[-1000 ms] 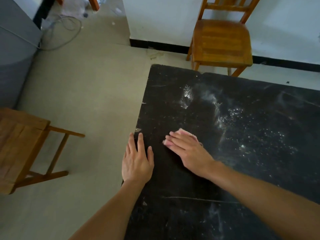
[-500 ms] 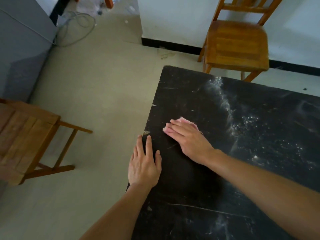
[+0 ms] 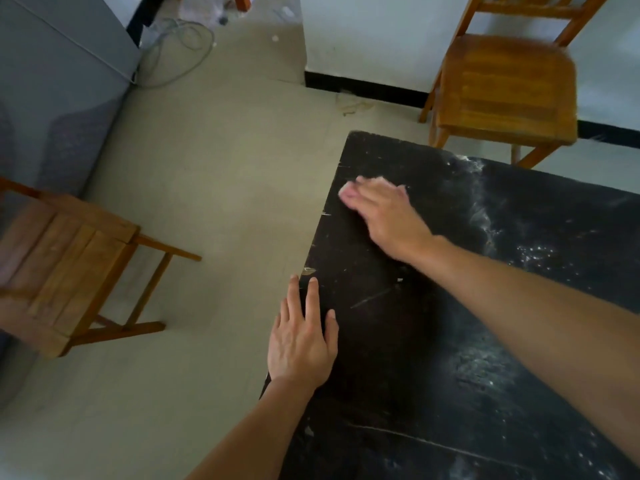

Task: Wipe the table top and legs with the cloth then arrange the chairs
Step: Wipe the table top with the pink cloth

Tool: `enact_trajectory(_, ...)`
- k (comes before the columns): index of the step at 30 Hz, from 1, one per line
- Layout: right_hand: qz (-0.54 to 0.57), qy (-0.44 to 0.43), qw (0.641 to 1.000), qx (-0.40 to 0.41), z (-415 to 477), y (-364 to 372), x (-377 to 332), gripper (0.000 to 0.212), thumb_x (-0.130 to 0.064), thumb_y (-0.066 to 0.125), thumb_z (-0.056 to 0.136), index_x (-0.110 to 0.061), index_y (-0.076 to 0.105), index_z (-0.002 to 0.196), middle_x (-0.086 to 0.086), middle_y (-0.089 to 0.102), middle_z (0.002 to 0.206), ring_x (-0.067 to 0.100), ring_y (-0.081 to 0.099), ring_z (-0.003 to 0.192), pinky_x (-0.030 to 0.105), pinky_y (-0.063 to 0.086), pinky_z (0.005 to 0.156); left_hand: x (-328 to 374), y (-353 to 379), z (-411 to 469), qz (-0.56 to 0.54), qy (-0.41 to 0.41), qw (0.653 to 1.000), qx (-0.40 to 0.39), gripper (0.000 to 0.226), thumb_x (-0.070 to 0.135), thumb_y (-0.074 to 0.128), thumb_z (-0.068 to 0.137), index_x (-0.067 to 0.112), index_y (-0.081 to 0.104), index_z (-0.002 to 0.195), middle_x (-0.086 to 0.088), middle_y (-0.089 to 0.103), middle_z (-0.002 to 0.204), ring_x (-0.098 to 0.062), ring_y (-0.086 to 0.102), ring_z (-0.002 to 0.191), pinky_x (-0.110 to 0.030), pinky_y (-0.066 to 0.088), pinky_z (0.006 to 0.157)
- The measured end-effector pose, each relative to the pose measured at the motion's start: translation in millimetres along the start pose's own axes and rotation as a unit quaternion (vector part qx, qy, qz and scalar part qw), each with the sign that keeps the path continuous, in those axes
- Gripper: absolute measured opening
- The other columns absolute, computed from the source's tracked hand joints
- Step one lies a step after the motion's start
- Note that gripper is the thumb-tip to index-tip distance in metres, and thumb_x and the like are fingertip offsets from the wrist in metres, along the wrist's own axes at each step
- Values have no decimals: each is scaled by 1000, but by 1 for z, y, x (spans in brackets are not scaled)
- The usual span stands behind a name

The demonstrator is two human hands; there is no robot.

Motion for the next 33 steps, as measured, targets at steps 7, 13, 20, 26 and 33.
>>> enact_trajectory(7, -40, 194, 976, 86, 76, -34, 68, 45, 7, 47, 89, -14, 49, 129, 6, 57, 123, 29, 54, 119, 51, 47, 101, -5, 5, -1, 11, 13, 999, 41, 60, 52, 17, 97, 19, 21, 147, -13, 27, 154, -30, 46, 130, -37, 47, 97)
enact_trajectory(13, -11, 73, 997, 6, 81, 5, 11, 42, -6, 49, 97, -20, 51, 136, 0, 52, 139, 23, 41, 135, 58, 24, 113, -3, 4, -1, 13, 21, 998, 57, 57, 47, 28, 97, 16, 30, 144, -15, 38, 147, -30, 55, 120, -35, 53, 87)
enact_trajectory(20, -34, 197, 974, 106, 51, -61, 64, 13, -5, 45, 98, -12, 52, 90, 2, 52, 84, 18, 53, 80, 37, 52, 75, -6, 4, 0, 17, 17, 999, 47, 61, 50, 20, 97, 19, 21, 149, -13, 24, 155, -29, 43, 131, -37, 45, 99)
enact_trajectory(26, 76, 129, 983, 109, -72, -24, -17, 29, -9, 47, 99, -9, 63, 124, 9, 65, 119, 24, 61, 105, 35, 49, 91, -3, 2, 0, -12, 9, 999, 47, 59, 43, 33, 98, 18, 22, 150, -13, 19, 157, -32, 33, 137, -44, 40, 102)
enact_trajectory(33, 107, 178, 972, 113, -236, 21, -93, 37, -14, 53, 100, -21, 53, 137, -5, 58, 133, 15, 56, 121, 57, 51, 93, -4, 6, -2, -19, 34, 996, 77, 55, 35, 40, 98, 11, 30, 147, -21, 28, 150, -39, 33, 133, -50, 34, 104)
Point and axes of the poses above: each hand's wrist, its own z-axis towards the middle knuckle, its own y-axis out of the palm, x = y × z, the point moved 3 cm from there along z, towards the middle knuckle
